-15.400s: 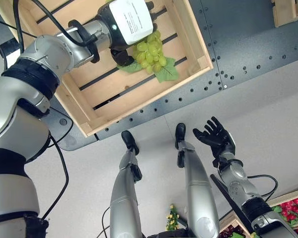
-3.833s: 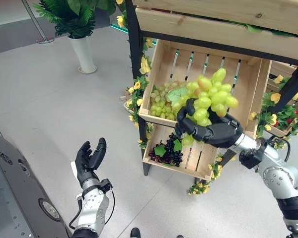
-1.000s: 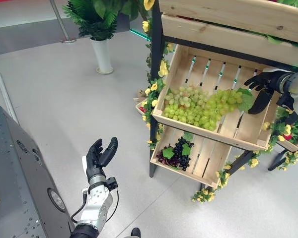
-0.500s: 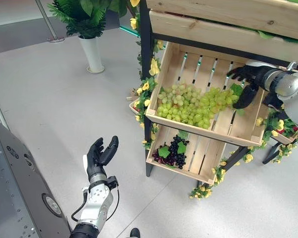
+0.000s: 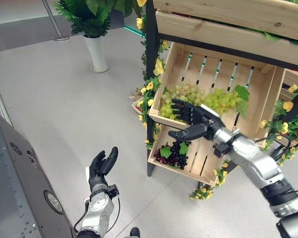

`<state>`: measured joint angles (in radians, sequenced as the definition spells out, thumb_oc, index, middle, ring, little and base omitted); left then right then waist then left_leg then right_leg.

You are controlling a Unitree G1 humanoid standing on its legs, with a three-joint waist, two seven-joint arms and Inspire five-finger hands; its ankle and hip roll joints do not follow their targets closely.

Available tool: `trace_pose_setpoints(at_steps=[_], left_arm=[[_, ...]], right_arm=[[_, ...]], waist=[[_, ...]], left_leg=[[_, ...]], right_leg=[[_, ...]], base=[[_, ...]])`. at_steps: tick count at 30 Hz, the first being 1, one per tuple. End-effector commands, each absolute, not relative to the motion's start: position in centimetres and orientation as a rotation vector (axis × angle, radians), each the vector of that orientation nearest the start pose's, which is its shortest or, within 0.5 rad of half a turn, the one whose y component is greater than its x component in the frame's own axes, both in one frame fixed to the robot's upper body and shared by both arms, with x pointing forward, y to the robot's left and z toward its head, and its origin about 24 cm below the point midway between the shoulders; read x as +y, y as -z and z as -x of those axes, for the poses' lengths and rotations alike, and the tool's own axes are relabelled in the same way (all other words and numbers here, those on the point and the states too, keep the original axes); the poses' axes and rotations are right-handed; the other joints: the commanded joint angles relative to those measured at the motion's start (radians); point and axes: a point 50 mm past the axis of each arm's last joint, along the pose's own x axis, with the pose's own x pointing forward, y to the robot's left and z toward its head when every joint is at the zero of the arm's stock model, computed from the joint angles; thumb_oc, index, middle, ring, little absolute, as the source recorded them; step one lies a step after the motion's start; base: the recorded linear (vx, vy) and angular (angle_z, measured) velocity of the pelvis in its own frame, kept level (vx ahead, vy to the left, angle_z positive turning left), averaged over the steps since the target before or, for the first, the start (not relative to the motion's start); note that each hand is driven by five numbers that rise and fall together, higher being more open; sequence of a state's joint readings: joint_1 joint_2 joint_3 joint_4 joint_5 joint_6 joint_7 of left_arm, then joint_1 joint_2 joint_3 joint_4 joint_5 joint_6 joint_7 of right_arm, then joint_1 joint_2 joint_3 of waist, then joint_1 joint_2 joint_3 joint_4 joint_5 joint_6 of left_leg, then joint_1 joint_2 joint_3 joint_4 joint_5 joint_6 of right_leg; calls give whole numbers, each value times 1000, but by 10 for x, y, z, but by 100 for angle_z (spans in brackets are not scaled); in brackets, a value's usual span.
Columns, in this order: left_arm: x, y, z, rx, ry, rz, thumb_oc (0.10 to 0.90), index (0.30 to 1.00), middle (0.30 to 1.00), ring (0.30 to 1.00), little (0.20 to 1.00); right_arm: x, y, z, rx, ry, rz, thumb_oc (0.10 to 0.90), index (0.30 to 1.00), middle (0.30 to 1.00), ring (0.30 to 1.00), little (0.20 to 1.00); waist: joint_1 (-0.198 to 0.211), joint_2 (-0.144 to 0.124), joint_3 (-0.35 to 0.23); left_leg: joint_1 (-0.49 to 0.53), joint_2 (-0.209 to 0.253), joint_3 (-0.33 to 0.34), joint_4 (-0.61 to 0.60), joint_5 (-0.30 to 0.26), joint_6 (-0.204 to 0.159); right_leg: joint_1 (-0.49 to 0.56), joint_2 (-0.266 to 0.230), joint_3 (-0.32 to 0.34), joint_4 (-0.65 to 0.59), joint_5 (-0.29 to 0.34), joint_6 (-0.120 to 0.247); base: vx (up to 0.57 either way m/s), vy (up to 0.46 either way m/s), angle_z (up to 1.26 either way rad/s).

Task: Pick up the fruits from the basket on one side to the basket on the other side

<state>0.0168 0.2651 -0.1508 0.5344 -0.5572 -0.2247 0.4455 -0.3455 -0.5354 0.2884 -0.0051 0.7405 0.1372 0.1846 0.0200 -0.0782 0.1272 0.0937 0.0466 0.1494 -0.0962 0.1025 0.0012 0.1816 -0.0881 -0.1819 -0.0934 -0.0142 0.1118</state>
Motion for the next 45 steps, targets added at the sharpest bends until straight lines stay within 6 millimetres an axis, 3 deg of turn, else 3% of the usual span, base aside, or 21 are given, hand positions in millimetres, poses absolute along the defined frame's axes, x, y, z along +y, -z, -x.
trace_pose_setpoints(at_steps=[1, 8, 9, 15, 22, 25, 27, 29, 30, 31, 32, 33, 36, 37, 39, 40, 41, 43, 44, 45], left_arm=[[218, 30, -241, 174, -482, 136, 800, 900, 900, 900, 900], [210, 44, -232, 225, -458, 99, 800, 900, 900, 900, 900], [210, 47, -229, 238, -453, 90, 800, 900, 900, 900, 900], [208, 57, -221, 276, -463, 95, 800, 900, 900, 900, 900], [210, 64, -214, 315, -449, 104, 800, 900, 900, 900, 900], [211, 68, -210, 340, -394, 93, 800, 900, 900, 900, 900], [212, 71, -208, 366, -329, 53, 800, 900, 900, 900, 900], [214, 76, -209, 402, -307, 60, 800, 900, 900, 900, 900], [218, 82, -209, 445, -299, 33, 800, 900, 900, 900, 900], [219, 82, -208, 450, -298, 28, 800, 900, 900, 900, 900], [226, 91, -205, 529, -331, -20, 800, 900, 900, 900, 900], [234, 102, -193, 596, -378, -45, 800, 900, 900, 900, 900], [242, 119, -168, 709, -507, -68, 800, 900, 900, 900, 900], [245, 129, -150, 773, -596, -36, 800, 900, 900, 900, 900], [244, 133, -141, 793, -618, -18, 800, 900, 900, 900, 900], [237, 134, -144, 788, -563, -42, 800, 900, 900, 900, 900], [233, 134, -147, 780, -533, -46, 800, 900, 900, 900, 900], [226, 133, -151, 774, -501, -42, 800, 900, 900, 900, 900], [220, 134, -152, 769, -487, -38, 800, 900, 900, 900, 900], [219, 134, -151, 767, -485, -39, 800, 900, 900, 900, 900]], right_arm=[[-140, -185, -290, -485, -734, -487, 800, 900, 900, 900, 900], [-97, -147, -256, -470, -1073, -879, 800, 900, 900, 900, 900], [-90, -139, -249, -445, -1120, -1010, 800, 900, 900, 900, 900], [-65, -109, -225, -340, -1232, -1287, 800, 900, 900, 900, 900], [-51, -61, -198, -109, -1372, -1234, 800, 900, 900, 900, 900], [-53, -40, -189, 36, -1368, -1140, 800, 900, 900, 900, 900], [-60, -18, -185, 163, -1305, -1031, 800, 900, 900, 900, 900], [-71, 4, -184, 275, -1174, -941, 800, 900, 900, 900, 900], [-87, 24, -185, 352, -1024, -916, 800, 900, 900, 900, 900], [-89, 26, -185, 356, -1014, -917, 800, 900, 900, 900, 900], [-100, 39, -183, 402, -895, -991, 800, 900, 900, 900, 900], [-108, 49, -184, 438, -798, -1046, 800, 900, 900, 900, 900], [-113, 65, -188, 521, -659, -1034, 800, 900, 900, 900, 900], [-115, 74, -191, 566, -585, -1000, 800, 900, 900, 900, 900], [-121, 83, -191, 591, -530, -989, 800, 900, 900, 900, 900], [-130, 92, -188, 606, -440, -977, 800, 900, 900, 900, 900], [-134, 96, -186, 613, -404, -972, 800, 900, 900, 900, 900], [-143, 106, -178, 648, -350, -958, 800, 900, 900, 900, 900], [-153, 116, -170, 708, -290, -925, 800, 900, 900, 900, 900], [-155, 119, -167, 725, -273, -915, 800, 900, 900, 900, 900]], waist=[[14, 22, -53], [23, 43, -53], [26, 45, -53], [23, 55, -48], [32, 60, -36], [36, 60, -26], [28, 58, -11], [7, 55, -5], [-15, 49, 1], [-17, 48, 0], [-29, 38, 3], [-30, 24, 10], [-21, 12, 23], [-18, 8, 40], [-26, 5, 48], [-41, 0, 51], [-49, -3, 49], [-54, -8, 42], [-55, -6, 32], [-56, -3, 27]], left_leg=[[86, -13, 24, 9, -202, -6], [85, -18, 21, 9, -204, 0], [86, -21, 17, 9, -205, 1], [83, -26, 15, 9, -205, 4], [74, -40, -19, 9, -203, 10], [64, -42, -47, 9, -193, 17], [55, -39, -85, 15, -185, 27], [32, -39, -138, 39, -182, 35], [18, -40, -183, 60, -182, 39], [16, -40, -187, 63, -182, 39], [2, -37, -213, 78, -179, 35], [-8, -23, -217, 83, -169, 12], [-35, 11, -202, 68, -111, -37], [-57, 46, -158, 31, -47, -69], [-96, 61, -88, 42, -32, -78], [-103, 66, 21, 139, -81, -70], [-102, 66, 73, 212, -121, -56], [-104, 52, 111, 357, -193, -28], [-87, 18, 121, 451, -277, 2], [-70, 7, 119, 446, -294, 8]], right_leg=[[4, -1, -72, 6, -22, -32], [4, -7, -86, 6, -28, -28], [6, -7, -88, 6, -29, -28], [4, -8, -90, 6, -30, -25], [8, -2, -102, 20, -47, -29], [-20, 3, -104, 110, -93, -36], [-62, 9, -65, 210, -134, -42], [-99, 21, 16, 261, -155, -55], [-114, 40, 79, 288, -172, -73], [-116, 42, 83, 289, -173, -75], [-119, 57, 102, 297, -183, -89], [-99, 71, 90, 266, -182, -108], [-63, 73, 49, 216, -158, -117], [-34, 91, 59, 159, -137, -123], [-22, 95, 53, 133, -127, -129], [-13, 88, 32, 115, -122, -128], [-17, 79, 11, 109, -115, -129], [-22, 69, -14, 93, -99, -133], [-28, 68, -25, 76, -82, -125], [-32, 71, -28, 77, -81, -121]], base=[[0, 0, 0], [15, -4, 5], [26, -9, 5], [4, -2, 1], [7, -8, 1], [-13, -75, 15], [-76, -199, 19], [-102, -281, 54], [-67, -235, 89], [-123, -430, 148], [-139, -474, 172], [-178, -573, 153], [-165, -391, 63], [-221, -316, 24], [-240, -275, 25], [-251, -209, 54], [-304, -214, 110], [-255, -103, 123], [-224, -42, 84], [-364, -34, 88]])
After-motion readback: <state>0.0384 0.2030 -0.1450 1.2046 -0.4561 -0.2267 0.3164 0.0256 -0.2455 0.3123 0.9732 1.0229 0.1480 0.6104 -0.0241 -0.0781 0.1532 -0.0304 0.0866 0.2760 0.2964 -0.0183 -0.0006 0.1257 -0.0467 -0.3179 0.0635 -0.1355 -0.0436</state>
